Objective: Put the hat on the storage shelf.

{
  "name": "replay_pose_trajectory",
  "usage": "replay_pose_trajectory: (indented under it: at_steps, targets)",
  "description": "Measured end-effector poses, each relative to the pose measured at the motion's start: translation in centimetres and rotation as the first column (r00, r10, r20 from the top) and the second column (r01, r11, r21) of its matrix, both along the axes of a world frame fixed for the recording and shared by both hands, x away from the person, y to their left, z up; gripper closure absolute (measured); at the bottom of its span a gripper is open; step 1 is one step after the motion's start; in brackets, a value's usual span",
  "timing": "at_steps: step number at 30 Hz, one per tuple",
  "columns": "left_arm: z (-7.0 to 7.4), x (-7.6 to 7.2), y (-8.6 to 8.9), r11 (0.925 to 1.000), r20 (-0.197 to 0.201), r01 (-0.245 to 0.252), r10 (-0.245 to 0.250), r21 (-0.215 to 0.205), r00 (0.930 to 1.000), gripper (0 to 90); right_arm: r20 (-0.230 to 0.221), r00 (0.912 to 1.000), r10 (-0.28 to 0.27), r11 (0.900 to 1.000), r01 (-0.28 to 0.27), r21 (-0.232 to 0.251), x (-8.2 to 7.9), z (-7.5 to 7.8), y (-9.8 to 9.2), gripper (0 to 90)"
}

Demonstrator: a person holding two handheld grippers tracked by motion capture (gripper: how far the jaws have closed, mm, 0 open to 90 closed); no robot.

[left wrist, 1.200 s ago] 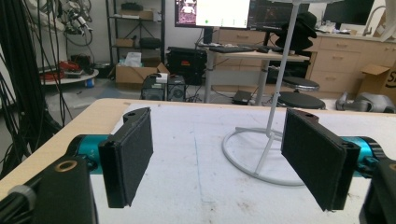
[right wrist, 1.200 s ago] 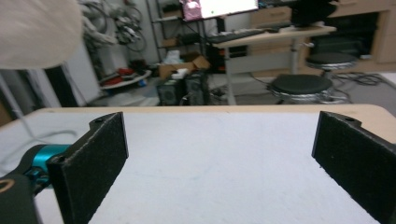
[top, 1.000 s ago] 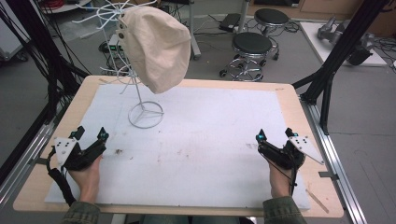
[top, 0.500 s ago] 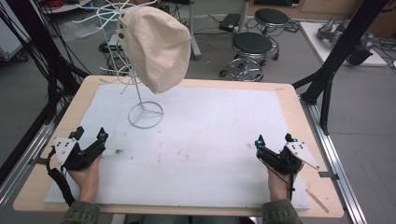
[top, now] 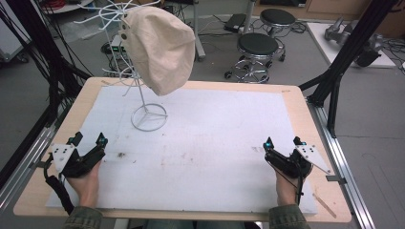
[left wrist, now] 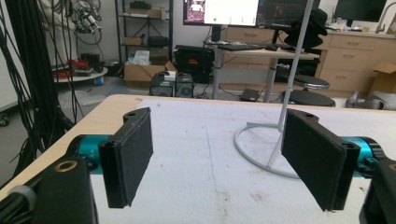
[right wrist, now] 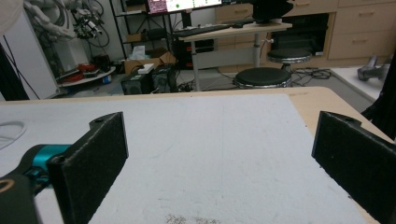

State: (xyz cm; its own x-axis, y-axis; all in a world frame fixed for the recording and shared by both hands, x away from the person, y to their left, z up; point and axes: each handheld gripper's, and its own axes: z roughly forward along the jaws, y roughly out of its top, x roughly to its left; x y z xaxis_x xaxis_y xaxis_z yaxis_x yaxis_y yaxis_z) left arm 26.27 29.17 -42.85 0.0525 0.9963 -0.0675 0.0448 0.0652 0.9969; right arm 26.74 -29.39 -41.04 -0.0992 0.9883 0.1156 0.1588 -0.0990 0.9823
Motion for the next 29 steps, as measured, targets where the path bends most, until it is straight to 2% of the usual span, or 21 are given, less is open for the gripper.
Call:
replay_pose_trajectory:
  at_steps: [14,29]
  targets:
    - [-0.09,-0.14,-0.09,0.9999,-0.004,0.007,-0.007,0.012,1.0,25.2,0.008,0.9998,0.015,1.0,-0.015,-0.002,-0.12,0.09,0.2,2.5]
    - [-0.15,-0.18,0.15,1.0,-0.006,-0.001,0.001,0.004,1.0,25.2,-0.003,0.9998,0.017,1.0,-0.017,-0.004,-0.11,0.01,0.25,2.5]
